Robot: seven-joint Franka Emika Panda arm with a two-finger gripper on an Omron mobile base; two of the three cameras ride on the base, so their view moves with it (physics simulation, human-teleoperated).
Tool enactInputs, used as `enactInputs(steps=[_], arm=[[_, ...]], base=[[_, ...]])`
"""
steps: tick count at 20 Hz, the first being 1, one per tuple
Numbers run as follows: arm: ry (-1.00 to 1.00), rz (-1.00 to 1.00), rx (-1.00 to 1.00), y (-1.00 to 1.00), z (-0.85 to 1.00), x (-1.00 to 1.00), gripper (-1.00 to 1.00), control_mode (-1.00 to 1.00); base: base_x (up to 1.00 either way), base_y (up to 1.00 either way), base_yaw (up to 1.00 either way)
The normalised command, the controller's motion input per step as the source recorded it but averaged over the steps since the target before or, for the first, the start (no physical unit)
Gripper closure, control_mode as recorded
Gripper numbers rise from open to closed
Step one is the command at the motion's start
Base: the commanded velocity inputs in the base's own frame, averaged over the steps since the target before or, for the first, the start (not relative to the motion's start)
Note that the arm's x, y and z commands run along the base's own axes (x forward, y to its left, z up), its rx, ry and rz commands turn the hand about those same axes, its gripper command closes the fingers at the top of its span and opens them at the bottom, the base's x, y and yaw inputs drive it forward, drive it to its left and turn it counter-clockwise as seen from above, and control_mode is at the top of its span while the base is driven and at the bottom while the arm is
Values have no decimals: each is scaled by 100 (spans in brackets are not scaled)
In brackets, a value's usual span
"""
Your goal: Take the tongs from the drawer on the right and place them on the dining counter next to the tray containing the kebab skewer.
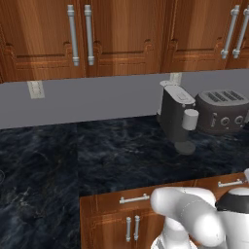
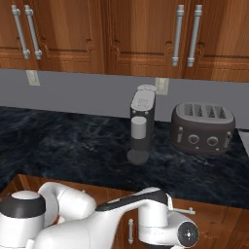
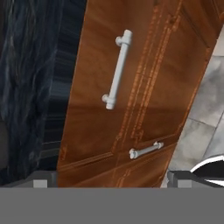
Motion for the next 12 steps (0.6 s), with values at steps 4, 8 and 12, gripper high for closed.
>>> enactInputs(steps=[4,8,12], arm=[[-6,0,2,-4,-24,0,-100,-100],[-11,0,4,0,-16,0,-100,-100],[-11,0,8,0,-6,0,-100,-100]], base=[[0,0,0],[0,0,0],[0,0,0]])
